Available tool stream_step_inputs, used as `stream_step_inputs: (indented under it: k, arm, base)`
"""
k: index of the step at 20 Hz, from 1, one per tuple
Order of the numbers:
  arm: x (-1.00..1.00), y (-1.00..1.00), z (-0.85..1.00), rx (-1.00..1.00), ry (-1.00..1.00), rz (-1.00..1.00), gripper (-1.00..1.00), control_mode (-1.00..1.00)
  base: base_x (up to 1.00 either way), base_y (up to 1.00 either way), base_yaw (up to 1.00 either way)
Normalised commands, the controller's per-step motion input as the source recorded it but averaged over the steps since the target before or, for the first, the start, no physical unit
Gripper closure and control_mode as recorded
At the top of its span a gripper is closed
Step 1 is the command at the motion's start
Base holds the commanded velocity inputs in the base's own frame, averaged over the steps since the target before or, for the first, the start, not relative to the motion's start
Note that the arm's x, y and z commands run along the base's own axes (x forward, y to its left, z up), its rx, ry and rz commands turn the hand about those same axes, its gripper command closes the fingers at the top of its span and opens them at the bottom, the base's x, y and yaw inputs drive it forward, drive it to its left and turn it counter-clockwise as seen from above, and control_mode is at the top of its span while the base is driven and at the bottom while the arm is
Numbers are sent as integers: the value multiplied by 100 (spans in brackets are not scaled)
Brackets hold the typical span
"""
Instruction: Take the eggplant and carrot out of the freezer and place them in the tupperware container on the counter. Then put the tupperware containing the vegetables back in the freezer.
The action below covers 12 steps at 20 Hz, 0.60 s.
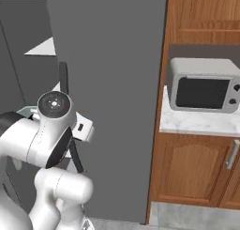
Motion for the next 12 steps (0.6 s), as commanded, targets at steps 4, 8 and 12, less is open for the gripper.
stream_step_inputs:
  k: [4, 8, 12]
  arm:
    - [0, 0, 0, 0, 0, 0, 100, 100]
    - [0, 0, 0, 0, 0, 0, 100, 100]
    - [0, 0, 0, 0, 0, 0, 100, 100]
  base:
    - [5, 64, 0]
    - [33, 20, -3]
    - [48, 7, -5]
